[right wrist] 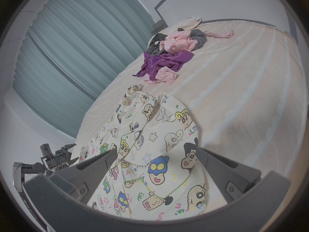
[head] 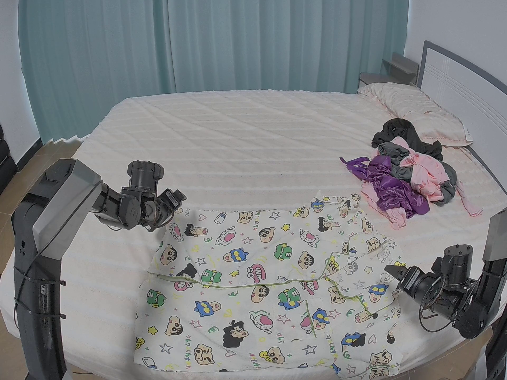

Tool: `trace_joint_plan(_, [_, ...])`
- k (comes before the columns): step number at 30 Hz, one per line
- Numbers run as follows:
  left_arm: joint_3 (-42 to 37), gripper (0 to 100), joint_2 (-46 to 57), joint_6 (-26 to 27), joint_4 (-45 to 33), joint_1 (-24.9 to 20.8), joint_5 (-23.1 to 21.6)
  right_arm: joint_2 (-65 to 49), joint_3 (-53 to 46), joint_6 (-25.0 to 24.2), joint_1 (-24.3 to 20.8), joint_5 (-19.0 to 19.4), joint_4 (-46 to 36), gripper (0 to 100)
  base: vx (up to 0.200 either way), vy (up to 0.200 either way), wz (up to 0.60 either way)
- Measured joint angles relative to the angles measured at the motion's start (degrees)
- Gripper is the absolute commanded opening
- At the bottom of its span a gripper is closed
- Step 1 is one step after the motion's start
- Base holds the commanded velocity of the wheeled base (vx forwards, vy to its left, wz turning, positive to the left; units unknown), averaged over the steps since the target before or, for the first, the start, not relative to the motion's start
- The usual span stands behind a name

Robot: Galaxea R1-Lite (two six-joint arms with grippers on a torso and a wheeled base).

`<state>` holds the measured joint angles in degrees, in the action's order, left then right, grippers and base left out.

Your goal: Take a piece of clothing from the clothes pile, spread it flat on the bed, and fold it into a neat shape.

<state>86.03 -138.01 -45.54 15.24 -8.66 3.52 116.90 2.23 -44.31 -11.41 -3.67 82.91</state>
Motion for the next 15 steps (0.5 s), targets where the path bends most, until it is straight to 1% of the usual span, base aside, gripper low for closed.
trace_joint_plan(6, [-6.66, 100, 2.86, -1.65, 7.72, -2.84, 0.06, 0.20, -0.39, -0.05, -0.05, 0.00, 0.51, 100, 0.000, 0.000, 0.00])
trace_joint_plan(9, [-10.37, 100, 3.58, -1.94, 11.86, -5.06, 0.20, 0.30, -0.59, -0.05, -0.41, -0.02, 0.62, 100, 0.000, 0.000, 0.00])
trace_joint_plan(15, [-14.56, 100, 4.16, -3.34, 13.93, -8.59, 0.28, 0.55, -0.78, -0.07, -1.05, -0.02, 0.66, 100, 0.000, 0.000, 0.00])
